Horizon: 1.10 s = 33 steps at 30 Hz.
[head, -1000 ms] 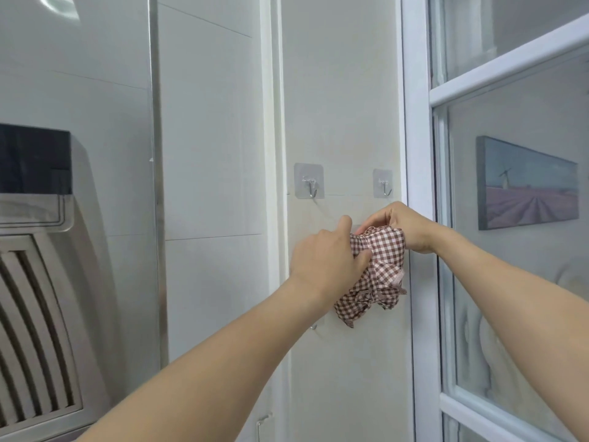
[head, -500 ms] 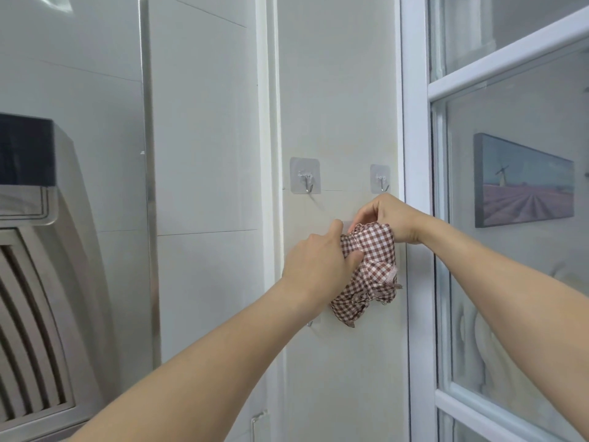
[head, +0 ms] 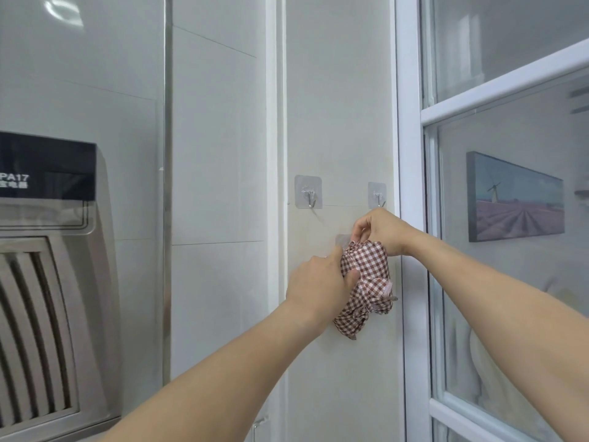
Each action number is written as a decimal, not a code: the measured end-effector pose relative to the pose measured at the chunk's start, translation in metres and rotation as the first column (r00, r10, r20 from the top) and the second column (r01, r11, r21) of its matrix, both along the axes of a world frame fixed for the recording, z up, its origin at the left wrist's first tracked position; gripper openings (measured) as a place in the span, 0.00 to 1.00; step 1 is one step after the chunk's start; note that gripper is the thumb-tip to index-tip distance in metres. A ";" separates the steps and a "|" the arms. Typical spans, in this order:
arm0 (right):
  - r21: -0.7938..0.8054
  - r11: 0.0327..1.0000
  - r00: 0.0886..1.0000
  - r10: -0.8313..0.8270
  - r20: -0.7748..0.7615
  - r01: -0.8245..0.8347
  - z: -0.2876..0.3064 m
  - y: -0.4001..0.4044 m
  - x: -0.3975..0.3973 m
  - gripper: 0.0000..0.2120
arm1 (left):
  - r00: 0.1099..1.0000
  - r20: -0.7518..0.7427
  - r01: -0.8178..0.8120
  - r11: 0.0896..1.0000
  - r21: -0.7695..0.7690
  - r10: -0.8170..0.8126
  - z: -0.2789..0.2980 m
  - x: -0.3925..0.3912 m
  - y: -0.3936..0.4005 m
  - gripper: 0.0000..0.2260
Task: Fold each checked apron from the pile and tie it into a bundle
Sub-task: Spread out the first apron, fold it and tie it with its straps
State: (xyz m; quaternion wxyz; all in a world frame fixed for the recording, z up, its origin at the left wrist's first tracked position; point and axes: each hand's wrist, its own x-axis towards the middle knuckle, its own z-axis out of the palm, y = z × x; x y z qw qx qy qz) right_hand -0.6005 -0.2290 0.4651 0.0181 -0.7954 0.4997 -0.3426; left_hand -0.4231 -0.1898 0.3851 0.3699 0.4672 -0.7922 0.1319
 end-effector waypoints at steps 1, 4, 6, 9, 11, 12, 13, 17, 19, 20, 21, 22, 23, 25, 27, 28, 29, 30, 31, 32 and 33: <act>-0.008 1.000 1.000 -0.028 0.000 0.028 0.001 -0.002 0.002 0.09 | 1.000 -0.006 -0.001 1.000 0.000 0.001 0.000 0.001 0.001 0.19; -0.017 0.998 0.997 -0.058 -0.050 0.057 0.004 -0.005 0.005 0.11 | 1.000 -0.021 0.015 1.000 0.003 -0.015 0.000 0.003 0.002 0.18; -0.017 0.999 0.994 -0.043 -0.105 0.042 0.005 -0.003 0.005 0.12 | 1.000 -0.022 0.016 1.000 0.007 -0.015 0.000 0.003 0.003 0.17; 0.077 0.996 0.996 0.047 -0.077 -0.041 0.005 0.004 0.002 0.11 | 1.000 0.010 0.005 1.000 0.006 -0.006 -0.004 0.002 0.003 0.16; 0.159 0.985 0.996 0.078 -0.041 -0.071 0.003 0.008 -0.003 0.11 | 1.000 0.024 0.002 1.000 -0.007 -0.002 -0.008 0.000 0.002 0.18; 0.216 0.973 0.996 0.085 -0.009 -0.081 0.002 0.010 -0.005 0.12 | 1.000 0.030 -0.006 1.000 -0.021 0.006 -0.009 0.000 0.002 0.18; 0.296 0.950 0.995 0.092 0.044 -0.101 0.002 0.014 -0.008 0.14 | 0.999 0.036 -0.013 0.999 -0.037 0.015 -0.009 -0.001 0.001 0.19; 0.443 0.874 0.969 0.110 0.220 -0.199 -0.002 0.023 -0.012 0.12 | 0.996 0.066 -0.051 0.995 -0.086 0.056 -0.011 -0.006 -0.001 0.18; 0.324 0.935 0.982 0.095 0.162 -0.144 -0.013 0.025 -0.012 0.15 | 0.998 0.046 -0.045 0.994 -0.104 0.050 -0.014 -0.007 -0.002 0.19; 0.230 0.966 0.982 0.076 0.175 -0.116 -0.022 0.022 -0.012 0.15 | 1.000 0.012 -0.024 0.995 -0.101 0.025 -0.017 -0.008 -0.002 0.19; 0.153 0.983 0.965 0.065 0.256 -0.106 -0.034 0.021 -0.011 0.14 | 0.999 -0.035 0.012 0.996 -0.091 -0.015 -0.020 -0.008 -0.001 0.19; 0.086 0.991 0.926 0.066 0.371 -0.105 -0.047 0.020 -0.010 0.16 | 0.993 -0.095 0.061 0.995 -0.075 -0.069 -0.024 -0.009 0.001 0.21; 0.023 0.994 0.859 0.080 0.506 -0.106 -0.061 0.020 -0.008 0.19 | 0.981 -0.154 0.115 0.992 -0.057 -0.122 -0.028 -0.009 0.005 0.23; -0.041 0.995 0.678 0.089 0.730 -0.086 -0.086 0.017 -0.003 0.25 | 0.958 -0.223 0.173 0.983 -0.057 -0.182 -0.035 -0.009 0.011 0.26; -0.035 0.995 0.551 0.078 0.831 -0.089 -0.105 0.011 0.004 0.28 | 0.957 -0.220 0.180 0.982 -0.063 -0.189 -0.038 -0.008 0.009 0.26; -0.021 0.996 0.539 0.064 0.840 -0.085 -0.112 0.011 0.009 0.28 | 0.956 -0.224 0.179 0.982 -0.059 -0.188 -0.038 -0.007 0.007 0.26; -0.012 0.997 0.553 0.055 0.832 -0.082 -0.119 0.009 0.015 0.28 | 0.956 -0.230 0.176 0.983 -0.055 -0.184 -0.038 -0.005 0.004 0.25; -0.002 0.998 0.585 0.041 0.810 -0.067 -0.126 0.010 0.019 0.28 | 0.956 -0.234 0.169 0.984 -0.050 -0.176 -0.039 -0.004 0.004 0.24; 0.006 0.999 0.625 0.020 0.780 -0.039 -0.130 0.009 0.023 0.27 | 0.958 -0.238 0.154 0.987 -0.045 -0.160 -0.039 -0.001 0.003 0.24; 0.012 1.000 0.669 -0.015 0.744 0.009 -0.132 0.012 0.026 0.27 | 0.957 -0.248 0.145 0.989 -0.035 -0.149 -0.039 0.000 0.004 0.23; 0.016 0.998 0.704 -0.054 0.708 0.061 -0.131 0.014 0.025 0.27 | 0.953 -0.266 0.143 0.990 -0.021 -0.143 -0.040 0.000 0.006 0.22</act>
